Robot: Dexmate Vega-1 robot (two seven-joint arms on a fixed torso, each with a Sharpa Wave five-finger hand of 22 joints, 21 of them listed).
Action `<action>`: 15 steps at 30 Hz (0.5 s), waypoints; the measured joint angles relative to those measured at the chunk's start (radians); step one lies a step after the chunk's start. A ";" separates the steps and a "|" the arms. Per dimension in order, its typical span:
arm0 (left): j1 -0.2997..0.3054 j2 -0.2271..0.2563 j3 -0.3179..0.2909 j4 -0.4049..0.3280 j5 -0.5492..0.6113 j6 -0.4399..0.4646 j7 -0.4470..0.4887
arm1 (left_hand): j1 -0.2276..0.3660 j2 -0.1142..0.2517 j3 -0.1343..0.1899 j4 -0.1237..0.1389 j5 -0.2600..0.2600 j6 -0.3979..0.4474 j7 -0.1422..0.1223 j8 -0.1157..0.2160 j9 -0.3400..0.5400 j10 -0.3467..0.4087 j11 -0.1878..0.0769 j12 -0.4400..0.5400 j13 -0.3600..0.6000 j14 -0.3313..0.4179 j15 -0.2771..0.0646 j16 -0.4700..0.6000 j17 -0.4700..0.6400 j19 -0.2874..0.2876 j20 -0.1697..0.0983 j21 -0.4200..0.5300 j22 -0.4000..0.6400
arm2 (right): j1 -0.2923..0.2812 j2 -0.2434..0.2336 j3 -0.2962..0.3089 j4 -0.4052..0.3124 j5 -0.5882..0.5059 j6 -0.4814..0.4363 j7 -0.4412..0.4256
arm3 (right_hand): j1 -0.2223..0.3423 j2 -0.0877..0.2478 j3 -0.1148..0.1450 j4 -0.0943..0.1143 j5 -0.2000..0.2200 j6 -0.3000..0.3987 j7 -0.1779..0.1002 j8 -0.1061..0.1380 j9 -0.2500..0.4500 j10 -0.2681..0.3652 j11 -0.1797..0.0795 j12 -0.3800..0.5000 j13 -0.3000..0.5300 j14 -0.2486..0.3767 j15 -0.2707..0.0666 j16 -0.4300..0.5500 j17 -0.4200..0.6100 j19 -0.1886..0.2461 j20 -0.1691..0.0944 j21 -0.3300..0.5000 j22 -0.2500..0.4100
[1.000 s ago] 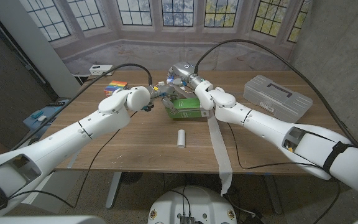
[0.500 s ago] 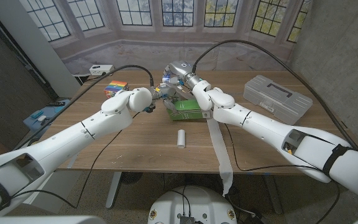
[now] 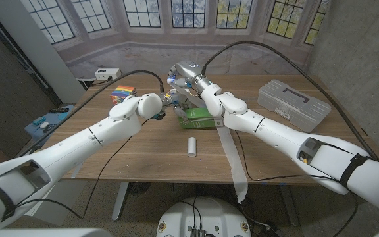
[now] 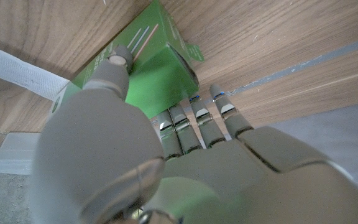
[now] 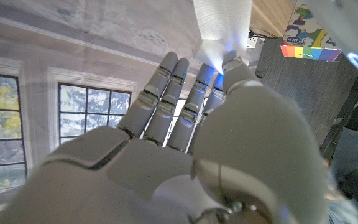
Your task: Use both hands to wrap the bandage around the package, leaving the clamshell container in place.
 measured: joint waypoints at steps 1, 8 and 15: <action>0.000 0.000 0.000 0.001 -0.001 -0.002 0.001 | 0.000 0.000 0.000 0.000 0.000 0.000 0.000 0.000 0.000 0.000 0.000 0.000 0.000 0.000 0.000 0.000 0.002 0.000 0.000 0.000 0.000 | 0.000 0.000 0.001 -0.001 0.000 0.000 -0.001 | 0.000 0.000 0.000 0.000 0.000 0.000 0.000 0.000 0.000 0.000 0.000 0.000 0.000 0.000 0.000 0.000 0.000 0.000 0.000 0.000 0.000; -0.008 -0.005 0.006 0.019 -0.009 -0.010 0.005 | 0.000 0.000 0.000 0.000 -0.001 0.000 0.000 0.000 0.000 0.000 0.000 0.000 0.001 0.005 0.005 0.000 0.004 0.000 0.000 0.000 0.000 | -0.007 0.000 0.012 -0.020 0.002 0.003 -0.015 | 0.005 0.005 -0.006 0.000 0.000 0.000 0.000 0.000 0.000 0.000 0.000 0.000 0.000 0.000 0.000 0.000 0.000 0.000 0.000 0.000 0.000; -0.014 -0.008 0.009 0.032 -0.016 -0.017 0.007 | 0.000 0.000 0.000 0.000 -0.001 0.000 0.000 0.000 -0.001 0.000 0.000 -0.001 0.001 0.005 0.005 0.000 0.002 0.000 0.000 0.000 0.000 | -0.018 -0.006 0.022 -0.052 -0.002 0.000 -0.022 | 0.005 0.005 -0.006 0.000 0.000 0.000 0.000 -0.007 0.000 0.000 0.000 0.000 0.006 0.000 0.000 0.000 0.004 0.000 0.000 0.000 0.000</action>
